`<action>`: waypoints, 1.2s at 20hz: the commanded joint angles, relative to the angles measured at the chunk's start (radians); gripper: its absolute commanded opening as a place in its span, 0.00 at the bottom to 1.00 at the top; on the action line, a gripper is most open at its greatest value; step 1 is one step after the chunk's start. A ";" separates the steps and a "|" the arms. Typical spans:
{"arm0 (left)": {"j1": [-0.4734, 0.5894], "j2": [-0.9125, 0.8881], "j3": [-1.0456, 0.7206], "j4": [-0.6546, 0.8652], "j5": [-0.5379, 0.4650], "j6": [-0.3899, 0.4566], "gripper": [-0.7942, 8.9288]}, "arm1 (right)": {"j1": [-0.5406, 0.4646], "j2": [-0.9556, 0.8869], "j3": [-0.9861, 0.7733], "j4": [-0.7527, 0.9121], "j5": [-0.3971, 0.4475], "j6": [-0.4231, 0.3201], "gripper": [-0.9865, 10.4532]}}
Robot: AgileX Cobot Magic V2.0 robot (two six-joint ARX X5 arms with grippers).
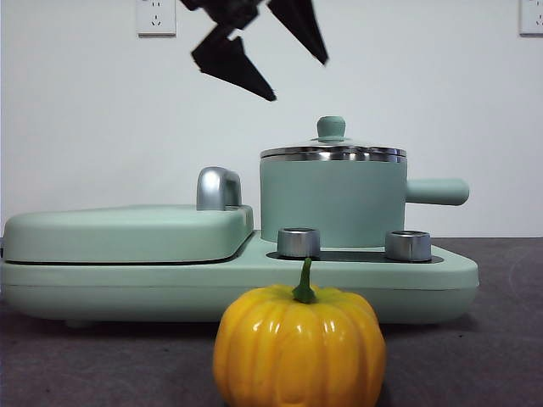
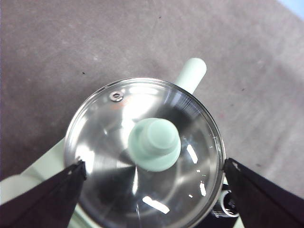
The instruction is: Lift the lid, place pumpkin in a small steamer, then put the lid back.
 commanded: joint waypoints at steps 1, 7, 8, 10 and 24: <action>-0.034 0.035 0.034 0.016 -0.046 0.056 0.56 | 0.000 0.003 0.015 0.010 -0.004 0.007 0.52; -0.089 0.083 0.036 0.050 -0.107 0.099 0.52 | 0.000 0.003 0.015 0.008 -0.004 0.008 0.52; -0.089 0.085 0.036 0.065 -0.121 0.099 0.52 | 0.000 0.003 0.015 0.008 -0.004 0.008 0.52; -0.089 0.087 0.036 0.076 -0.132 0.103 0.51 | 0.000 0.003 0.015 0.008 -0.004 0.008 0.52; -0.090 0.137 0.036 0.113 -0.134 0.140 0.44 | 0.000 0.003 0.015 0.006 -0.003 0.011 0.52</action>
